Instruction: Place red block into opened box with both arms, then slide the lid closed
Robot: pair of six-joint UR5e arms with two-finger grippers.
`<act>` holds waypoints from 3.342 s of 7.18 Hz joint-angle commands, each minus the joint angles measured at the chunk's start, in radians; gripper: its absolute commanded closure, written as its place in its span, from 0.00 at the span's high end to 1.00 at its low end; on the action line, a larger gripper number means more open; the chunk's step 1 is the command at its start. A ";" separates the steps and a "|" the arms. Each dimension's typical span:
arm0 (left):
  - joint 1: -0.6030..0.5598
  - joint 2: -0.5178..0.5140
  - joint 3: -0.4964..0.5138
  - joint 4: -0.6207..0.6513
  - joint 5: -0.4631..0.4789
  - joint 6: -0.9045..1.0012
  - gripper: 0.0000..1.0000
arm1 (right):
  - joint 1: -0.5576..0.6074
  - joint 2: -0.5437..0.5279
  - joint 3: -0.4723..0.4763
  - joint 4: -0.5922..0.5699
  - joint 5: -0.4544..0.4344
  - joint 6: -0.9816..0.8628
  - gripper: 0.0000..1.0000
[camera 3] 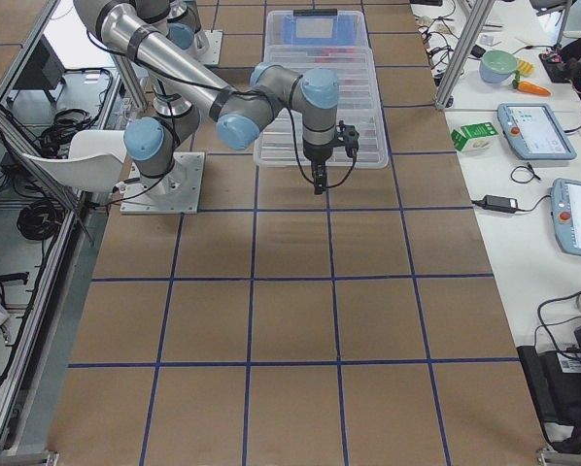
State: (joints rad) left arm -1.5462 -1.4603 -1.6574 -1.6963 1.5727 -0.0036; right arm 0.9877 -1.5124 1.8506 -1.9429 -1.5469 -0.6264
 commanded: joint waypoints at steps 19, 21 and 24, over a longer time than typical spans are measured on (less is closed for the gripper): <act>0.000 0.008 -0.007 -0.002 -0.007 0.001 1.00 | 0.473 0.005 0.030 -0.064 0.002 0.527 1.00; 0.000 0.006 -0.007 0.000 -0.010 0.001 1.00 | 0.471 0.011 0.010 -0.068 -0.001 0.504 1.00; 0.000 0.006 -0.007 0.000 -0.005 0.001 1.00 | 0.471 -0.034 -0.147 0.110 -0.006 0.510 1.00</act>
State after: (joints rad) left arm -1.5462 -1.4542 -1.6644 -1.6966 1.5679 -0.0031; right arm 1.4578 -1.5175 1.7727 -1.9250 -1.5566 -0.1208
